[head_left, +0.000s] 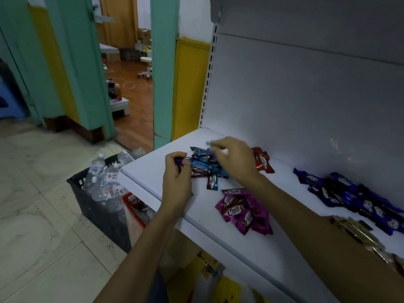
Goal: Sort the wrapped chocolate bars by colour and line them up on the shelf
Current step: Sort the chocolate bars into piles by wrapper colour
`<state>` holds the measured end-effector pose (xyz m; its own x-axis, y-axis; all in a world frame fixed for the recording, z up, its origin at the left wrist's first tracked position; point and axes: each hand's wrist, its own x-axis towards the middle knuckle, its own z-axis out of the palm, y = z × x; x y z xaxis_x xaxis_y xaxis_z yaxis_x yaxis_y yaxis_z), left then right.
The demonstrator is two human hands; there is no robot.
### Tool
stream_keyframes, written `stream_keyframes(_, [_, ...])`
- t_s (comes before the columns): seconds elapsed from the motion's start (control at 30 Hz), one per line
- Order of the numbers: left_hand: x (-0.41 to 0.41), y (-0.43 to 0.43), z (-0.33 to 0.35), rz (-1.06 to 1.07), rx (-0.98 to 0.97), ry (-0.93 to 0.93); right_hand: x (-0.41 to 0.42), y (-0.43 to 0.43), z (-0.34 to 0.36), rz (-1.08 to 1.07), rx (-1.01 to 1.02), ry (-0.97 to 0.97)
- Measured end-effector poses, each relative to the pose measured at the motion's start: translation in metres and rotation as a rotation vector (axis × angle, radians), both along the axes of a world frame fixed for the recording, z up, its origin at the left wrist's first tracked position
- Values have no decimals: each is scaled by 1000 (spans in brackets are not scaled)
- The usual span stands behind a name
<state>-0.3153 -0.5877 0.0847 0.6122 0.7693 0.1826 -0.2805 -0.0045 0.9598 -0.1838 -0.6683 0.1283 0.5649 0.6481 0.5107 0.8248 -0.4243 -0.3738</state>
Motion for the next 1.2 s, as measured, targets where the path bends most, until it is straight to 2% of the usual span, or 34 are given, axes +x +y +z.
stream_keyframes(0.07, [-4,-1,3,-43,21,3,-2,-1,-9,54,-280,-89])
stream_keyframes(0.1, [-6,-1,6,-54,23,2,-6,-2,-9,62,-294,-65])
stream_keyframes(0.23, [-11,-5,18,-68,-217,-113,-26,-11,6,66,-6,139])
stream_keyframes(0.33, [-12,-17,42,-142,-377,-301,-53,-24,26,222,136,614])
stream_keyframes(0.37, [-11,-24,51,-185,-417,-364,-60,-30,31,267,166,702])
stream_keyframes(0.47, [1,-48,73,-292,-521,-489,-64,-56,43,304,294,791])
stream_keyframes(0.53, [11,-65,77,-327,-516,-476,-58,-78,48,282,343,801])
stream_keyframes(0.7, [37,-109,69,-360,-415,-304,-40,-141,40,140,302,760])
stream_keyframes(0.93, [47,-133,54,-258,-192,-106,-20,-202,37,-96,413,773])
stream_keyframes(1.1, [24,-79,39,-53,257,44,-12,-173,41,-77,454,843])
stream_keyframes(1.2, [3,-43,24,64,495,241,-11,-129,38,-46,390,875])
